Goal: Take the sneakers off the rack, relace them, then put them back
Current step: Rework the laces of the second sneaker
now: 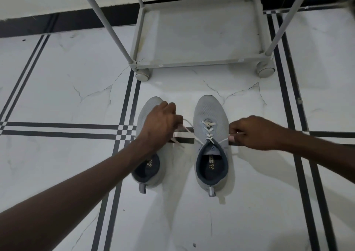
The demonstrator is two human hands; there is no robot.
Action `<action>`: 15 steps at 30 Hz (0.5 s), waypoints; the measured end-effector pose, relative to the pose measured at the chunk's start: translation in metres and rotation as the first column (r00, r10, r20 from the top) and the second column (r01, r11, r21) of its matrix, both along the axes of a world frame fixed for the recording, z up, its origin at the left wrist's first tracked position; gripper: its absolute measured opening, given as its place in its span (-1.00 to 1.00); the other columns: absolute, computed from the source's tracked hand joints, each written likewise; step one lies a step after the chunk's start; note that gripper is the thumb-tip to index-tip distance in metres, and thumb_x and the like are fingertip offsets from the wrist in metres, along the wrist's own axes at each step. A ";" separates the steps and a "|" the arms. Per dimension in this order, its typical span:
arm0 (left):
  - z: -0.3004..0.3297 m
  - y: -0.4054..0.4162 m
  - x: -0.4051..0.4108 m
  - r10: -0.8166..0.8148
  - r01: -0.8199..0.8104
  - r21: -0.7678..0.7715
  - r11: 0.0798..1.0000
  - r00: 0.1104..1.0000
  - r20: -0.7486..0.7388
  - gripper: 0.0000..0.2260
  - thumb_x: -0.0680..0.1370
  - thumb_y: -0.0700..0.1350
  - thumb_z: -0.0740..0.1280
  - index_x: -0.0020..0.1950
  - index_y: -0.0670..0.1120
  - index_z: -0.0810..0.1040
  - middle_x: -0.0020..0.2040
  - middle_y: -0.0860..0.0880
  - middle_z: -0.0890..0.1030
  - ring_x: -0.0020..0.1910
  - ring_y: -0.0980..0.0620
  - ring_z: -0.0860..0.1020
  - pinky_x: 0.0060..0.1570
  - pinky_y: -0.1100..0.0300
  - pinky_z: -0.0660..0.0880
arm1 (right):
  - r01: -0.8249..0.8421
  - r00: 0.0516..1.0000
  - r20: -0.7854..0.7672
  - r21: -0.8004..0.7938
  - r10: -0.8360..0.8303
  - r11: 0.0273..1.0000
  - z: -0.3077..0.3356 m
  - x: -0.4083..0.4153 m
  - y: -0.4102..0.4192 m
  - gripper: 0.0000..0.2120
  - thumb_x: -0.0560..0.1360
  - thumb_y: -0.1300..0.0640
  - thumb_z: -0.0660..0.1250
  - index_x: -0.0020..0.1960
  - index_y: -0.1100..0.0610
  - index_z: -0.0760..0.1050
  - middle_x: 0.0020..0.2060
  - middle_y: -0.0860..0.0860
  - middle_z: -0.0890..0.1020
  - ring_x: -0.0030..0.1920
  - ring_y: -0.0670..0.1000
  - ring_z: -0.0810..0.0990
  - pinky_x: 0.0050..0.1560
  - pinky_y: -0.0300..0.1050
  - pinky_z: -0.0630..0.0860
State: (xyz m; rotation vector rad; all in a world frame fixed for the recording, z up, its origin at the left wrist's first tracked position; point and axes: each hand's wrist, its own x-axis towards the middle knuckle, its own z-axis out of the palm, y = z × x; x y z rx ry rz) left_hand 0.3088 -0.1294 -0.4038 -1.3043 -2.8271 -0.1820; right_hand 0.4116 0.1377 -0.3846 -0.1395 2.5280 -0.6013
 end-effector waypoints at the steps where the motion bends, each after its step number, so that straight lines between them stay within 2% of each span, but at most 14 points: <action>1: 0.005 0.003 0.000 0.035 -0.035 0.019 0.999 0.999 -0.028 -0.88 0.50 -0.04 0.43 -0.13 -0.05 0.72 -0.24 -0.06 0.55 -0.23 -0.07 0.50 -0.32 0.15 0.32 | -0.011 1.000 0.000 0.020 0.011 1.000 0.011 -0.005 0.001 -0.69 0.53 -0.04 0.29 -0.35 -0.02 0.35 -0.41 -0.14 0.46 -0.31 -0.10 0.44 -0.27 -0.10 0.30; 3: 0.014 0.012 0.002 0.129 -0.129 0.073 0.989 0.992 0.011 -0.85 0.53 0.00 0.39 -0.09 -0.04 0.72 -0.22 -0.04 0.58 -0.23 -0.05 0.55 -0.33 0.18 0.31 | -0.025 1.000 -0.005 0.037 0.026 0.999 0.031 -0.015 0.002 -0.71 0.53 -0.04 0.31 -0.33 -0.01 0.40 -0.41 -0.12 0.48 -0.32 -0.14 0.44 -0.28 -0.11 0.32; 5: 0.023 0.027 0.007 0.229 -0.263 0.173 0.949 0.953 0.197 -0.86 0.55 -0.02 0.37 -0.05 -0.01 0.71 -0.18 -0.01 0.64 -0.22 -0.02 0.59 -0.29 0.19 0.38 | -0.036 0.999 -0.022 0.051 0.037 0.998 0.049 -0.023 0.001 -0.78 0.53 -0.01 0.32 -0.27 0.01 0.49 -0.40 -0.13 0.49 -0.31 -0.15 0.44 -0.27 -0.12 0.33; 6: 0.025 0.035 0.009 0.256 -0.344 0.221 0.912 0.902 0.347 -0.87 0.55 -0.05 0.37 -0.03 0.00 0.71 -0.15 0.01 0.67 -0.21 0.00 0.62 -0.24 0.19 0.45 | -0.041 0.998 -0.037 0.053 0.043 0.998 0.056 -0.026 0.001 -0.82 0.52 0.01 0.33 -0.24 0.01 0.53 -0.39 -0.14 0.49 -0.30 -0.16 0.45 -0.27 -0.14 0.32; 7: 0.027 0.042 0.011 0.247 -0.434 0.257 0.863 0.808 0.535 -0.87 0.56 -0.08 0.36 -0.01 -0.01 0.72 -0.12 0.02 0.70 -0.18 0.02 0.65 -0.16 0.18 0.54 | -0.045 0.998 -0.048 0.054 0.047 0.998 0.061 -0.028 -0.001 -0.86 0.52 0.04 0.34 -0.20 0.01 0.56 -0.36 -0.17 0.50 -0.28 -0.17 0.45 -0.27 -0.16 0.31; 9: 0.030 0.055 0.015 0.078 -0.606 0.274 0.747 0.489 0.869 -0.84 0.59 -0.15 0.33 0.02 -0.12 0.71 -0.06 -0.07 0.72 -0.13 -0.01 0.69 -0.05 0.09 0.64 | -0.043 0.998 -0.049 0.060 0.046 0.997 0.066 -0.031 -0.002 -0.93 0.51 0.06 0.37 -0.15 0.00 0.58 -0.31 -0.19 0.51 -0.23 -0.17 0.48 -0.26 -0.17 0.33; 10: 0.031 0.061 0.017 -0.031 -0.660 0.258 0.706 0.336 0.941 -0.82 0.60 -0.16 0.32 0.04 -0.19 0.69 -0.04 -0.13 0.71 -0.12 -0.05 0.70 -0.01 0.04 0.65 | -0.046 0.998 -0.047 0.075 0.049 0.996 0.068 -0.032 -0.003 -0.96 0.50 0.07 0.39 -0.13 -0.01 0.59 -0.30 -0.19 0.52 -0.21 -0.16 0.49 -0.24 -0.16 0.35; 11: 0.031 0.065 0.019 -0.106 -0.682 0.239 0.691 0.232 0.967 -0.81 0.61 -0.17 0.31 0.06 -0.24 0.67 -0.03 -0.17 0.70 -0.11 -0.08 0.69 0.01 0.02 0.65 | -0.058 0.997 -0.050 0.097 0.063 0.994 0.070 -0.032 -0.004 -0.98 0.48 0.08 0.41 -0.12 -0.01 0.59 -0.29 -0.19 0.53 -0.19 -0.15 0.51 -0.23 -0.15 0.38; 12: 0.031 0.069 0.020 -0.144 -0.680 0.229 0.696 0.180 0.973 -0.82 0.62 -0.19 0.30 0.08 -0.26 0.65 -0.04 -0.18 0.69 -0.13 -0.09 0.69 0.02 0.01 0.64 | -0.079 0.994 -0.061 0.126 0.087 0.989 0.073 -0.033 -0.006 -0.98 0.48 0.10 0.41 -0.12 -0.01 0.60 -0.28 -0.18 0.53 -0.17 -0.11 0.53 -0.20 -0.14 0.42; 13: 0.030 0.072 0.020 -0.159 -0.670 0.228 0.707 0.164 0.974 -0.84 0.61 -0.23 0.30 0.09 -0.25 0.65 -0.06 -0.16 0.69 -0.16 -0.06 0.68 0.00 0.05 0.65 | -0.100 0.990 -0.080 0.149 0.113 0.984 0.077 -0.034 -0.008 -0.96 0.48 0.12 0.40 -0.13 -0.01 0.60 -0.26 -0.17 0.54 -0.14 -0.07 0.55 -0.16 -0.11 0.46; 15: 0.028 0.075 0.019 -0.165 -0.667 0.228 0.709 0.157 0.974 -0.85 0.60 -0.30 0.28 0.09 -0.21 0.63 -0.15 -0.07 0.70 -0.27 0.02 0.64 -0.17 0.17 0.63 | -0.120 0.982 -0.129 0.155 0.141 0.981 0.084 -0.036 -0.013 -0.95 0.48 0.11 0.38 -0.12 -0.03 0.60 -0.23 -0.15 0.56 -0.11 -0.02 0.55 -0.11 -0.06 0.51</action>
